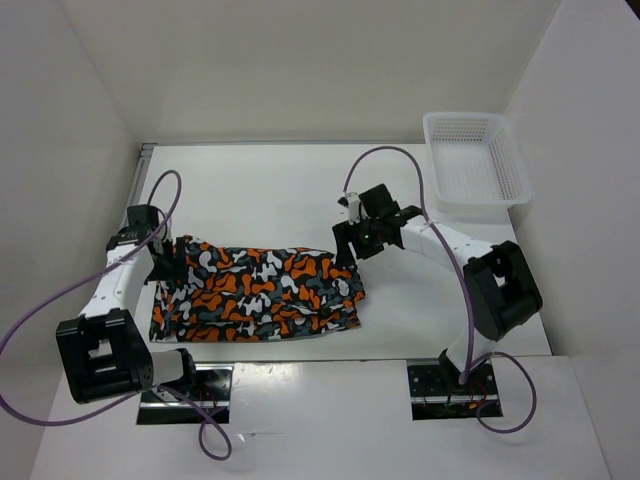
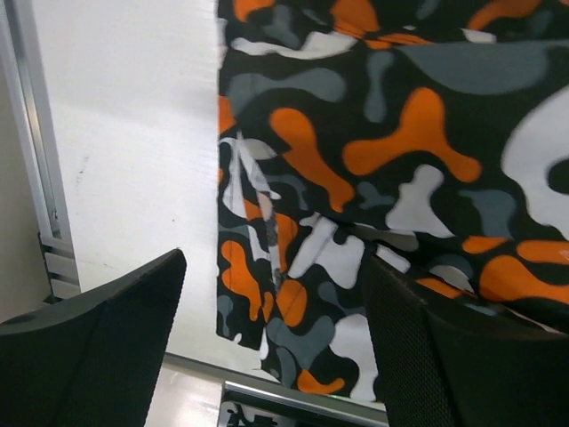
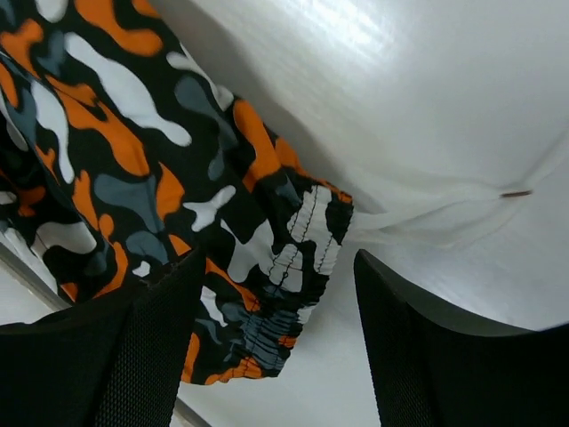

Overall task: Fold and stack the shorts
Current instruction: Fold the shorts

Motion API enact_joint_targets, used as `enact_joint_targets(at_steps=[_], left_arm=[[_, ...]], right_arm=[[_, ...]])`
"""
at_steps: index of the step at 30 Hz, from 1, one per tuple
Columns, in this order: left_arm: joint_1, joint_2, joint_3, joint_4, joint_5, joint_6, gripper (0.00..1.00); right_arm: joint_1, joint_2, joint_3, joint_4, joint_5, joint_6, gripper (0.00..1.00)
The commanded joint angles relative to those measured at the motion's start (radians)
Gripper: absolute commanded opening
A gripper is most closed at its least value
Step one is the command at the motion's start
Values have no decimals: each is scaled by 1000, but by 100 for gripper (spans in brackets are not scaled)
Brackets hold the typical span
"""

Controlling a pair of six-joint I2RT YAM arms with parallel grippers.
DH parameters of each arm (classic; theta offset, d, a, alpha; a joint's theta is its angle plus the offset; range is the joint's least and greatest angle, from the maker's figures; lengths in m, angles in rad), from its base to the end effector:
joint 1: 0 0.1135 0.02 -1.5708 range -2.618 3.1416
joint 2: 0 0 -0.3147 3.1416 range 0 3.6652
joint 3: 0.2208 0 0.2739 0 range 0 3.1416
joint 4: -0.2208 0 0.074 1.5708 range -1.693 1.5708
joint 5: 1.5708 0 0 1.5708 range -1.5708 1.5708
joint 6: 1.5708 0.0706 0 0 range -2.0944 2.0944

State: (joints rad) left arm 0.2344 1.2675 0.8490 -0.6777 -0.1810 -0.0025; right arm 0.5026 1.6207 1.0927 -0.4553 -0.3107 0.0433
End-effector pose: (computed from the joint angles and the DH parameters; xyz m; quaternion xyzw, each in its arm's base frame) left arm 0.2501 0.0728 0.2324 -0.1355 0.9587 0.1143 0.2224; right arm 0.3183 0.1996 0.2274 -0.2589 0.9106 0.2197 0.2355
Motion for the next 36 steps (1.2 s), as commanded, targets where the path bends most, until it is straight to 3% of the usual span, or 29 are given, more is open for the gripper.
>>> enact_joint_targets(at_steps=[1, 4, 9, 11, 12, 17, 18, 20, 21, 22, 25, 31, 33, 34, 36], left_arm=[[43, 35, -14, 46, 23, 2, 88], [68, 101, -44, 125, -14, 2, 88], [79, 177, -91, 207, -23, 2, 88], [79, 211, -102, 242, -32, 2, 83], [79, 220, -113, 251, -32, 2, 72], [79, 276, -113, 280, 23, 2, 45], [79, 285, -113, 290, 23, 2, 39], [69, 309, -93, 299, 35, 2, 22], [56, 329, -79, 299, 35, 2, 19], [37, 342, -61, 299, 35, 2, 19], [-1, 397, 53, 285, 46, 2, 19], [-104, 553, 287, 296, 31, 2, 16], [-161, 624, 376, 267, 43, 2, 19], [-181, 647, 424, 253, 43, 2, 22], [-230, 694, 551, 231, 43, 2, 42]], right_arm=[[8, 37, -46, 62, -68, 72, 73], [8, 83, -47, 86, -42, 61, 73], [51, 157, 15, 95, 77, 61, 63], [73, 168, 15, 104, 137, 61, 59], [83, 177, 15, 118, 153, 70, 59], [83, 223, 27, 139, 269, 179, 41], [83, 223, 39, 150, 297, 191, 31], [83, 238, 73, 161, 361, 204, 21], [83, 263, 87, 161, 421, 216, 17], [71, 263, 102, 161, 447, 216, 9], [28, 294, 153, 170, 538, 237, 0], [-88, 324, 236, 181, 659, 176, 0], [-137, 324, 249, 201, 659, 129, 0], [-150, 334, 259, 210, 668, 100, 1], [-163, 334, 259, 242, 609, 23, 28]])
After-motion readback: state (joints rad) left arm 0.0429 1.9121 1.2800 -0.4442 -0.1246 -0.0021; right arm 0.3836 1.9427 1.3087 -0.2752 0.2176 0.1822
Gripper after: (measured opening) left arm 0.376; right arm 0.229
